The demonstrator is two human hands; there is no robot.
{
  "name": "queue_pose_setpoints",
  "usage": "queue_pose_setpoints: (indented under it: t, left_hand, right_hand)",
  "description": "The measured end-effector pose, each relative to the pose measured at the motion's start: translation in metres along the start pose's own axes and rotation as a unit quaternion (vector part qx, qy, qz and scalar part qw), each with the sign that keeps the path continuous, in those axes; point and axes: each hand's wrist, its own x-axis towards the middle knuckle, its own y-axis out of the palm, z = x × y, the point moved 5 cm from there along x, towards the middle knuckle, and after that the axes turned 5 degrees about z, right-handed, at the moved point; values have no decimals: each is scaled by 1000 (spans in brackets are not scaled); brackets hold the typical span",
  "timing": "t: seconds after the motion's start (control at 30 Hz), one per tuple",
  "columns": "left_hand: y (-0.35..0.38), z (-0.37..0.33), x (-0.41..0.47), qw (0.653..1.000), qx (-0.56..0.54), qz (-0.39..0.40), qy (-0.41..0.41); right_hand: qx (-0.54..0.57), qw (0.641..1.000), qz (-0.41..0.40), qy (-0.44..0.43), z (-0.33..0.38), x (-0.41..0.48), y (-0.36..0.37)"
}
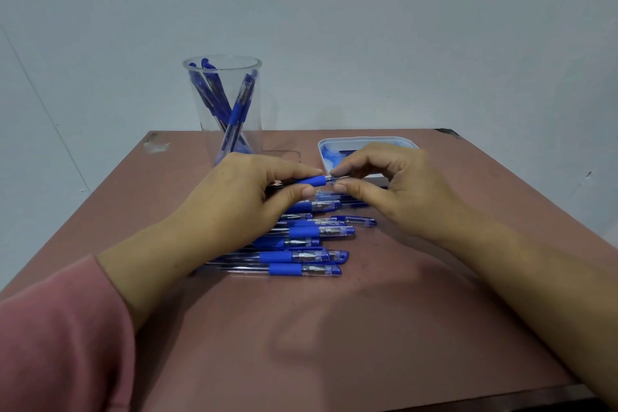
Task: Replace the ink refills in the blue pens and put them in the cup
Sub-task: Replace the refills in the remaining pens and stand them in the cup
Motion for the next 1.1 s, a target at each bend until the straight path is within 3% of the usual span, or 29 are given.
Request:
queue_pose_setpoints:
  t: [0.2, 0.5, 0.6, 0.7, 0.83, 1.1]
  left_hand:
    - [-2, -1, 0, 1000, 11, -6, 11]
    - [-5, 4, 1, 999, 38, -9, -7]
    - [-7, 10, 2, 998, 49, -13, -25]
    - [-9, 15, 3, 998, 51, -22, -39]
    - [-8, 16, 4, 998, 56, -18, -38]
    - [-6, 15, 3, 997, 63, -2, -38]
  right_hand:
    - [78, 995, 5, 60, -6, -2, 5]
    - [45, 997, -2, 55, -9, 1, 2]
    - [-47, 998, -11, 48, -11, 2, -12]
    - [-170, 979, 88, 69, -23, 2, -15]
    - [-245, 943, 210, 77, -28, -2, -2]
    - [-225, 940, 234, 106, -18, -5, 1]
